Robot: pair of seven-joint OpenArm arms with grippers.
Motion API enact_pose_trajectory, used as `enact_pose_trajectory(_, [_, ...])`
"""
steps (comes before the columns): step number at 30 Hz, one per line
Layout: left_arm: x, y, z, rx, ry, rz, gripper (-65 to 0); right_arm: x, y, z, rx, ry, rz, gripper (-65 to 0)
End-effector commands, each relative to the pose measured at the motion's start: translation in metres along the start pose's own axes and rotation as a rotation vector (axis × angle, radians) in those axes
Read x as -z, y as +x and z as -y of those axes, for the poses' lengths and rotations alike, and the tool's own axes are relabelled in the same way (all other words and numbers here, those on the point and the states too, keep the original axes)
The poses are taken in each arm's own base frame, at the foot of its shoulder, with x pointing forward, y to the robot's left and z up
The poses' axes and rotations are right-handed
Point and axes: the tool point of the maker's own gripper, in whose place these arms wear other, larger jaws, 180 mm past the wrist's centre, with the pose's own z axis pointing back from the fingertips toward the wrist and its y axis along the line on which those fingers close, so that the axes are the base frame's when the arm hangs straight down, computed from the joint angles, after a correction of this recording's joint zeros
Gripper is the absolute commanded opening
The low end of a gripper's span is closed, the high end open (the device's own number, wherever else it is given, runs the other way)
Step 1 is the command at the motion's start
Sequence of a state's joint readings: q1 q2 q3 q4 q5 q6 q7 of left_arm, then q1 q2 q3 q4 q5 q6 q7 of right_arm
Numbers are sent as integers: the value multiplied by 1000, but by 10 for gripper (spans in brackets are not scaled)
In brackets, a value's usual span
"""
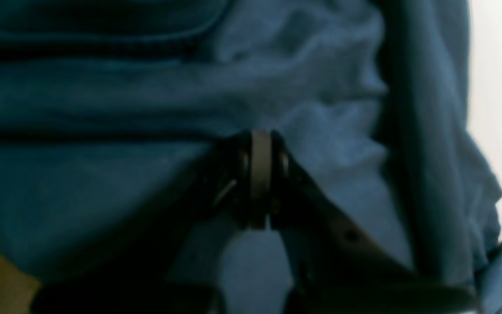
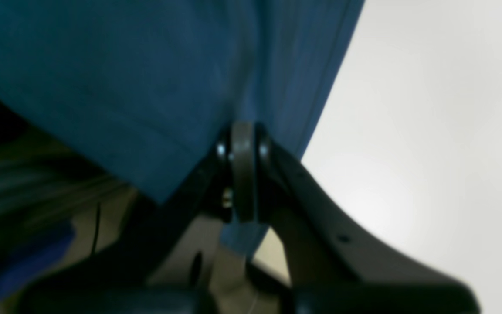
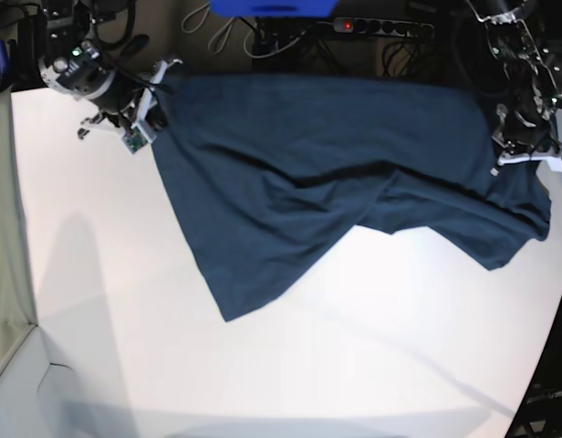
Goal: Layout the t-shirt on the table in an organized manner, then fold the t-shirt properly
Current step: 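Drag the shirt with both grippers away from the table edge to straighten it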
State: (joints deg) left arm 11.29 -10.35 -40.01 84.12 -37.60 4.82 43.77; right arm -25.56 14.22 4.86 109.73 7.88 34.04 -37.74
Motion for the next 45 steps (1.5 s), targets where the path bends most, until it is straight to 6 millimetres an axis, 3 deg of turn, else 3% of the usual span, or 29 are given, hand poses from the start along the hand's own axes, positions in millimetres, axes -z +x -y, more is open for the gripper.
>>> enact_pose_trajectory(1, [-4, 16, 7, 5, -17, 47, -649, -4, 23, 7, -20, -19, 69, -650])
enact_pose_trajectory(6, [-8, 20, 16, 11, -35, 67, -649, 13, 88, 26, 5, -58, 228, -650])
enact_pose_trajectory(10, [-7, 19, 15, 7, -33, 63, -649, 49, 147, 33, 2, -10, 313, -650])
enact_pose_trajectory(14, [-7, 19, 15, 7, -33, 63, -649, 94, 167, 32, 35, 62, 276, -650])
enact_pose_trajectory(17, [-6, 23, 19, 4, -43, 72, -649, 128, 158, 38, 101, 104, 198, -650])
enact_pose_trajectory(22, [-5, 23, 20, 3, -43, 72, -649, 151, 133, 43, 151, 129, 105, -650])
enact_pose_trajectory(26, [-5, 23, 20, 2, -44, 73, -649, 147, 97, 68, 205, 32, 41, -650])
enact_pose_trajectory(29, [-5, 24, 20, 3, -43, 74, -649, 137, 52, 97, 252, -81, -48, -650])
enact_pose_trajectory(32, [-5, 24, 21, 1, -45, 75, -649, 124, 10, 109, 257, -132, -122, -650])
enact_pose_trajectory(35, [-2, 19, 19, -3, -40, 60, -649, 108, -12, 117, 225, -159, -154, -650])
enact_pose_trajectory(41, [11, 11, 18, -38, -34, 20, -649, 86, -11, 121, 158, -187, -134, -650])
enact_pose_trajectory(45, [2, 13, 38, -45, -81, 51, -649, 83, -10, 124, 152, -193, -166, -650])
